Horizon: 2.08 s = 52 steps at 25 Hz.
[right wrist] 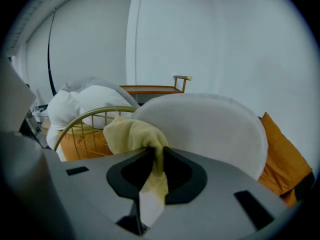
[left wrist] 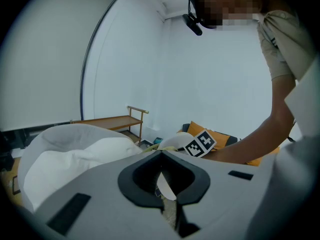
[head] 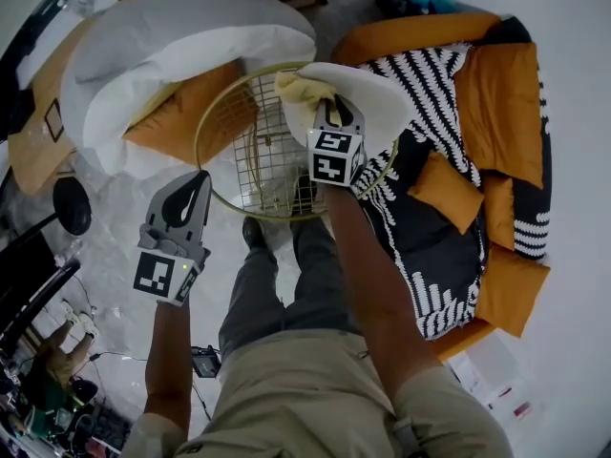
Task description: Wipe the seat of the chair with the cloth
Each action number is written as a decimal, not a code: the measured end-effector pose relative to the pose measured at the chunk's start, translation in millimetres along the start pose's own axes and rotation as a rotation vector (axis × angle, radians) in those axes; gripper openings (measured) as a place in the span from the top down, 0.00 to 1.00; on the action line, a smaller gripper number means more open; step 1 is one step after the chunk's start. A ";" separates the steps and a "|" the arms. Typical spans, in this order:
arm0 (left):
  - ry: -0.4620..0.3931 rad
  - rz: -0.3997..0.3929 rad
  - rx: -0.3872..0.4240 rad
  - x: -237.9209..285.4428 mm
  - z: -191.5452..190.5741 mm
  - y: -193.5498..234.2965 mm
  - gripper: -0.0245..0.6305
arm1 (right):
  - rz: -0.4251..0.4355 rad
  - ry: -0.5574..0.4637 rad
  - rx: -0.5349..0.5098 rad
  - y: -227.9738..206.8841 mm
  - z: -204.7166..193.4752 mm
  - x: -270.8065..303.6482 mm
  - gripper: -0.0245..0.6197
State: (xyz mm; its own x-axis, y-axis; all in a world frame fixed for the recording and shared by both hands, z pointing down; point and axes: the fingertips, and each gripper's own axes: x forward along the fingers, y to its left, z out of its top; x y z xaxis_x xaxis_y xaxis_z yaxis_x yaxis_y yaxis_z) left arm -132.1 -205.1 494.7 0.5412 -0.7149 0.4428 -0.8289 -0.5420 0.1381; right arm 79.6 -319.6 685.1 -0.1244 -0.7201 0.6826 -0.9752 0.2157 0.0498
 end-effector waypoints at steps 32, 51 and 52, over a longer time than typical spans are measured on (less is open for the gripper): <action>0.022 0.017 -0.029 -1.4 -19.7 2.2 0.94 | 0.034 0.103 0.025 25.4 -45.2 31.2 0.85; 0.012 -0.094 0.018 43.7 0.1 -36.5 0.94 | -0.328 0.104 0.185 -191.5 -114.2 -68.3 0.85; 0.013 -0.100 0.020 46.1 0.5 -39.6 0.94 | -0.323 0.103 0.180 -190.6 -114.4 -67.8 0.86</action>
State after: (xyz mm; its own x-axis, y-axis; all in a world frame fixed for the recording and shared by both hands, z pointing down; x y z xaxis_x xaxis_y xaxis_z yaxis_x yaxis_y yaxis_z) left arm -74.3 -216.7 509.2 0.6189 -0.6514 0.4389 -0.7680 -0.6191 0.1642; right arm 294.8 -236.5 712.7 0.2044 -0.6599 0.7230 -0.9789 -0.1374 0.1513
